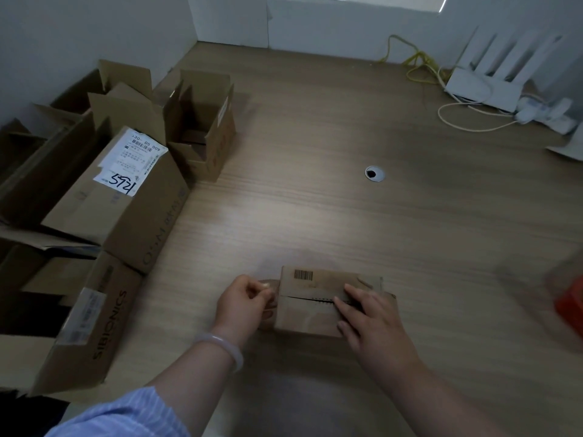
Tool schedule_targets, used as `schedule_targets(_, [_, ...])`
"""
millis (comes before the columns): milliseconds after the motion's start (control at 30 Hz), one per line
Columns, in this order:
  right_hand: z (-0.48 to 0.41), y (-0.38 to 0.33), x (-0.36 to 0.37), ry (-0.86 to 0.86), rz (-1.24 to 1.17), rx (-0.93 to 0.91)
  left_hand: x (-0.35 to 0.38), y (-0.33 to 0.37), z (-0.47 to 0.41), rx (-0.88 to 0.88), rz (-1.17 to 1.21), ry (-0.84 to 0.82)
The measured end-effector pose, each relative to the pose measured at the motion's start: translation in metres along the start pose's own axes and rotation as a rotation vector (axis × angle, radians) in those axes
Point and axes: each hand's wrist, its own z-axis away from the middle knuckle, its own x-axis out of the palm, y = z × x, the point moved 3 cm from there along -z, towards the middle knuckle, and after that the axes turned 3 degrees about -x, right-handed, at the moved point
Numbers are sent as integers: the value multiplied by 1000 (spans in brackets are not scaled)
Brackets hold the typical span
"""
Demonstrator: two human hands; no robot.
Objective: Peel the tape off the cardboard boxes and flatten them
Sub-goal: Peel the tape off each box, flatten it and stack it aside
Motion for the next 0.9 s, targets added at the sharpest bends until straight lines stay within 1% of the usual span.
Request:
schedule_targets(33, [0,0,1,0,1,1,0,-1,-2,27,-43,2])
schedule_targets(67, [1,0,1,0,4,1,-1,1,-2,72,-134,-9])
schedule_targets(167, [1,-2,0,-7,22,0,0,14,-4,300,-473,-51])
schedule_targets(200, [1,-2,0,-13,24,5,1,19,-4,352,-558,-57])
schedule_targets(233, [0,-2,0,-18,25,12,1,21,-6,377,-605,-59])
schedule_targets(267, [0,-2,-1,-20,27,17,2,23,-5,358,-610,-62])
schedule_targets(300, [1,-2,-1,-18,30,15,3,21,-6,299,-544,-78])
schedule_targets(333, [1,-2,-1,-14,29,11,3,18,-4,207,-413,-103])
schedule_targets(400, [1,-3,-2,-15,22,3,1,11,-2,0,-74,-161])
schedule_targets(467, [0,-2,-1,-38,12,10,0,7,4,-194,204,-234])
schedule_targets(533, [1,-1,0,-45,8,13,0,8,9,-322,387,-328])
schedule_targets(567, [1,-1,1,-42,11,9,0,8,9,-365,425,-355])
schedule_targets(633, [2,-1,2,-35,18,1,0,8,8,-410,428,-396])
schedule_targets(700, [2,0,2,-26,14,-1,3,8,7,-399,389,-416])
schedule_targets(800, [2,-1,2,-16,10,-3,8,1,2,-358,354,-339])
schedule_targets(900, [2,-2,0,-17,21,-7,11,-7,-6,-312,228,-232])
